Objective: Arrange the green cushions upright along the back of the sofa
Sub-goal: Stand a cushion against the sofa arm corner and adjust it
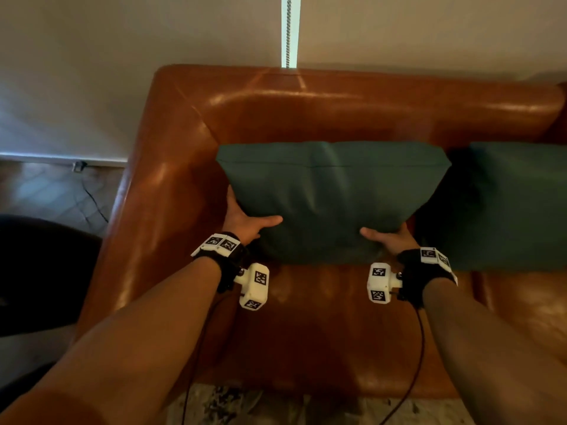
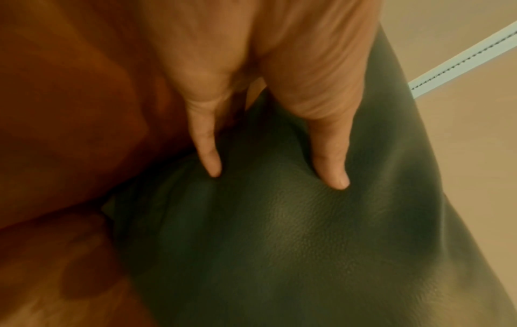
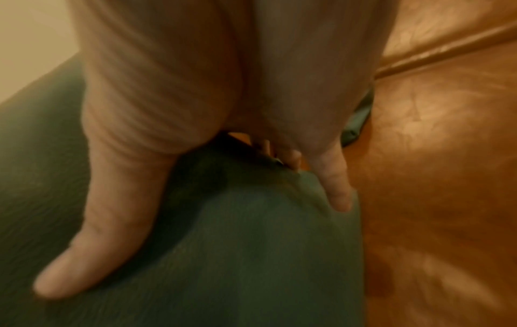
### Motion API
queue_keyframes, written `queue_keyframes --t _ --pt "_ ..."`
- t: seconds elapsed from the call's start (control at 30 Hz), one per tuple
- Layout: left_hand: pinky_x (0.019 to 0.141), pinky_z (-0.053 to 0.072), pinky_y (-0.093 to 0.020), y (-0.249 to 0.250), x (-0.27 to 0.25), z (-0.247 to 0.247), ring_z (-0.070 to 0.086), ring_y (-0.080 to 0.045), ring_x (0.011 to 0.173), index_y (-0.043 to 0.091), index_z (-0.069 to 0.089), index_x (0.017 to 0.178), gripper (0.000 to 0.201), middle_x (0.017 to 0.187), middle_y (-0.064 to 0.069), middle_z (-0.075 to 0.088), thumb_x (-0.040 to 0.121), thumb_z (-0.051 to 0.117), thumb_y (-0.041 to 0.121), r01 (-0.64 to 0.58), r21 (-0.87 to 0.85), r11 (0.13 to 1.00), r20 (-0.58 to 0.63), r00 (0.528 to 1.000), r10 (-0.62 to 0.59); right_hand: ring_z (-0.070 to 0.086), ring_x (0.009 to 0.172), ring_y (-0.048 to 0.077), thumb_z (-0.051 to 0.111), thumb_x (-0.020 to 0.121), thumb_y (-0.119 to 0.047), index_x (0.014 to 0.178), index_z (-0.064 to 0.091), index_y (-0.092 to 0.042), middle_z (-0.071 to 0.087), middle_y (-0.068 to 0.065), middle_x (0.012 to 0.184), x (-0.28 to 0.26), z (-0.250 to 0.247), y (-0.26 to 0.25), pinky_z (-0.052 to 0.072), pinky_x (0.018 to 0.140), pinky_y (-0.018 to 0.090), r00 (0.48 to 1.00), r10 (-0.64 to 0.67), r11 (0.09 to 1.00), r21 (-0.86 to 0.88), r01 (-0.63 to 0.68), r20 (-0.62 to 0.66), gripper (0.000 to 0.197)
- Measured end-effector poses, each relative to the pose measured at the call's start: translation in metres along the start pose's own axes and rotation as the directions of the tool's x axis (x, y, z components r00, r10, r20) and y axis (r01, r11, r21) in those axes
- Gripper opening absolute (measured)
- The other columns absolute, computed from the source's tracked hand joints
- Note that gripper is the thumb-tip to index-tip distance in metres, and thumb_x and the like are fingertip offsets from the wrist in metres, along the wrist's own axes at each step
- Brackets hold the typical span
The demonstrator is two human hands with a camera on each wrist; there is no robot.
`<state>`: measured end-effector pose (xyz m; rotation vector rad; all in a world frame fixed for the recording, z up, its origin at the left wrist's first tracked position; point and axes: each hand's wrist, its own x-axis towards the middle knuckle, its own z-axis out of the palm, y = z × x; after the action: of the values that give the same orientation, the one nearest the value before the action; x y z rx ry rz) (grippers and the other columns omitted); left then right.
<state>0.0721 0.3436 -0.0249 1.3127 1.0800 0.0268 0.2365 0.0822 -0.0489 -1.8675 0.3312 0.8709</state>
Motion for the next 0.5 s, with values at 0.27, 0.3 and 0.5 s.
queue_keyframes --t 0.27,0.3,0.5 --pt "0.092 0.046 -0.056 0.012 0.012 -0.011 0.043 -0.019 0.121 0.042 0.021 0.145 0.110 0.125 0.013 0.045 0.064 0.083 0.002 -0.023 -0.054 0.998 -0.048 0.999 0.020 0.056 0.121 0.033 0.085 0.064 -0.005 0.143 0.039 -0.019 0.055 0.007 0.136 -0.006 0.025 -0.005 0.055 0.065 0.041 0.997 0.036 0.980 0.194 -0.047 0.063 0.092" --pt "0.093 0.046 -0.057 0.012 0.012 -0.009 0.043 -0.019 0.122 0.042 0.021 0.145 0.110 0.126 0.012 0.045 0.063 0.084 0.003 -0.017 -0.050 0.999 -0.053 0.998 0.015 0.055 0.121 0.032 0.083 0.067 -0.005 0.144 0.038 -0.020 0.054 0.005 0.135 -0.006 0.025 -0.008 0.054 0.063 0.041 0.998 0.037 0.983 0.179 -0.045 0.050 0.090" --pt "0.084 0.047 -0.047 0.002 0.009 -0.002 0.049 -0.018 0.117 0.041 0.021 0.146 0.108 0.125 0.013 0.049 0.065 0.084 0.005 -0.022 -0.061 0.998 -0.109 0.994 0.016 0.048 0.130 0.037 0.082 0.071 -0.005 0.147 0.030 -0.025 0.046 0.007 0.146 -0.011 0.017 -0.009 0.049 0.078 0.048 0.998 0.034 0.991 0.127 -0.040 0.050 0.094"
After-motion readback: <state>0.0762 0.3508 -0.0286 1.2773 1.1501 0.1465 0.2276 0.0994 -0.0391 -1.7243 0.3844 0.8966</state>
